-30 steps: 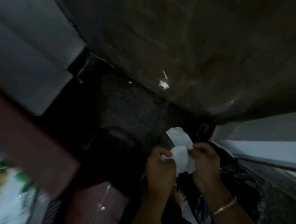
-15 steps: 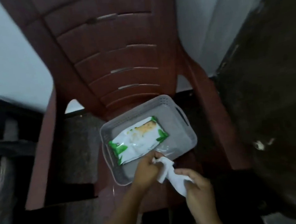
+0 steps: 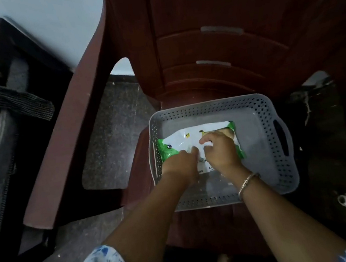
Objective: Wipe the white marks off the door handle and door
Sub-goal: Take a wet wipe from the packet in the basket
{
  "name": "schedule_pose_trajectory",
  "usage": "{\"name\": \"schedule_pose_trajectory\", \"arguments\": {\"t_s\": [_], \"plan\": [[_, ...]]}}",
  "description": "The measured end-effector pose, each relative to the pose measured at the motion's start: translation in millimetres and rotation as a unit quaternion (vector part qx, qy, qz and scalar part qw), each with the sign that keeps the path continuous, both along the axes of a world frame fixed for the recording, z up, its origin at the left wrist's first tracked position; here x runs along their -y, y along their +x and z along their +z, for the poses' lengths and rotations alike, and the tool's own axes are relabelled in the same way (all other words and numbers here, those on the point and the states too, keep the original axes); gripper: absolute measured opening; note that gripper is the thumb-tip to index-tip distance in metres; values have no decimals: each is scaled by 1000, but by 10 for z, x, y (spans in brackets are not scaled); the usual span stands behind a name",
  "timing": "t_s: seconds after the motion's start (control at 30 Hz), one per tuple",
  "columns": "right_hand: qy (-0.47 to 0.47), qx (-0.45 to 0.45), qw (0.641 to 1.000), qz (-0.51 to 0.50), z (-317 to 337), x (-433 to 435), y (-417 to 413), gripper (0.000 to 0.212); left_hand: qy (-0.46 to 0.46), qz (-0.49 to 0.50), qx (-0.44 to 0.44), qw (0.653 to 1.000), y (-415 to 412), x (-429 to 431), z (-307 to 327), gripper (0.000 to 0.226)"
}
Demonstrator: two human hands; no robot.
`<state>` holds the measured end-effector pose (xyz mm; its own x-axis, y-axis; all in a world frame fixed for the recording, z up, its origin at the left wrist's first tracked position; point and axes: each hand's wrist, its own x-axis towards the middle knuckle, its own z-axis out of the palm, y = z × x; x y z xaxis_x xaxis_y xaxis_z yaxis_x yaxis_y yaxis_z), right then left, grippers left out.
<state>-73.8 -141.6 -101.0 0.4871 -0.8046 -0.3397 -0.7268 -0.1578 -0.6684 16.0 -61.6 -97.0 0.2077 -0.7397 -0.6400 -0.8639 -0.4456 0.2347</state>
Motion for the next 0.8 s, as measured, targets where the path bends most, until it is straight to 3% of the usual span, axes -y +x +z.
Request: {"name": "schedule_pose_trajectory", "arguments": {"t_s": [0.17, 0.33, 0.43, 0.5, 0.57, 0.6, 0.7, 0.8], "plan": [[-1, -158, 963, 219, -84, 13, 152, 22, -49, -13, -1, 999, 59, -7, -78, 49], [63, -273, 913, 296, 54, 265, 266, 30, -65, -43, 21, 997, 84, -94, -101, 46], [153, -339, 870, 324, 126, 357, 263, 47, -95, -46, 30, 994, 82, -105, -59, 40], [155, -366, 848, 351, 111, 330, 263, 60, -102, -28, 26, 994, 95, -97, -31, 33], [134, -350, 860, 347, 57, 280, 219, 53, -107, -4, 11, 994, 105, -110, -26, 30], [119, -313, 884, 327, 27, 255, 178, 42, -109, 9, -3, 994, 108, -123, -22, 30], [112, -102, 977, 151, -54, 120, 30, 34, -127, 62, -50, 989, 133, -170, -4, 42], [102, -15, 995, 13, 42, 26, -47, 31, -153, 116, -103, 976, 137, -155, 72, 51]]}}
